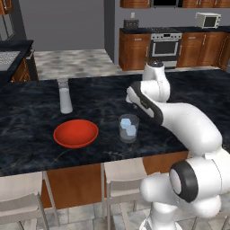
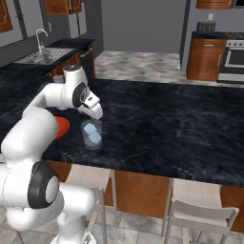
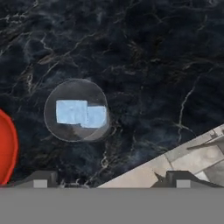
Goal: There are two ice cubes in the ice bowl. Place both ice cubes in the glass cup.
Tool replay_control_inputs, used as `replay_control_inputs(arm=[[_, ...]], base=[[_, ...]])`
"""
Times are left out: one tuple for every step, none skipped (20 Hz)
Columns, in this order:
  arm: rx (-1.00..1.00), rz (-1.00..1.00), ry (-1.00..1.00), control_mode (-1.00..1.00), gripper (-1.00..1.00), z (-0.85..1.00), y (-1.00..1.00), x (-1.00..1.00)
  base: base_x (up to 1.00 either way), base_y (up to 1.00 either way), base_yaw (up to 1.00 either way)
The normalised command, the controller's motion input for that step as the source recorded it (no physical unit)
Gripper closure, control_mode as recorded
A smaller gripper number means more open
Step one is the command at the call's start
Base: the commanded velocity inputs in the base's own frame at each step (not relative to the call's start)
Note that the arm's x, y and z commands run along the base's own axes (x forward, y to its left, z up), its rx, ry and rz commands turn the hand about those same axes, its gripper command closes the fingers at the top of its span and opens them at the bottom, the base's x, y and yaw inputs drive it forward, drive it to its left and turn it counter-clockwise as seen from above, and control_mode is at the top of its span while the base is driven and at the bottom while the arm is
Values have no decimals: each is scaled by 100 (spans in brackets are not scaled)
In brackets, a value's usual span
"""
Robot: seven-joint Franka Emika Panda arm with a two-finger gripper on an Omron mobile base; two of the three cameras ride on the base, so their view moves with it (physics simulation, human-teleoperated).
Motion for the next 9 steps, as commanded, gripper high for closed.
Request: replay_control_inputs(arm=[[6, 3, -9, -100, -100, 0, -100, -100], [5, 2, -8, -100, -100, 0, -100, -100], [2, 0, -6, -100, -100, -24, -100, -100], [0, 0, -5, -100, -100, -44, -100, -100], [0, 0, -5, -100, -100, -56, -100, -100], [0, 0, -5, -100, -100, -66, -100, -100], [0, 0, -6, -100, -100, -71, -100, -100], [0, 0, -7, -100, -100, -75, -100, -100], [0, 0, -8, -100, -100, -76, -100, -100]], base=[[0, 0, 0], [0, 0, 0], [0, 0, 0], [0, 0, 0], [0, 0, 0], [0, 0, 0], [0, 0, 0], [0, 0, 0], [0, 0, 0]])
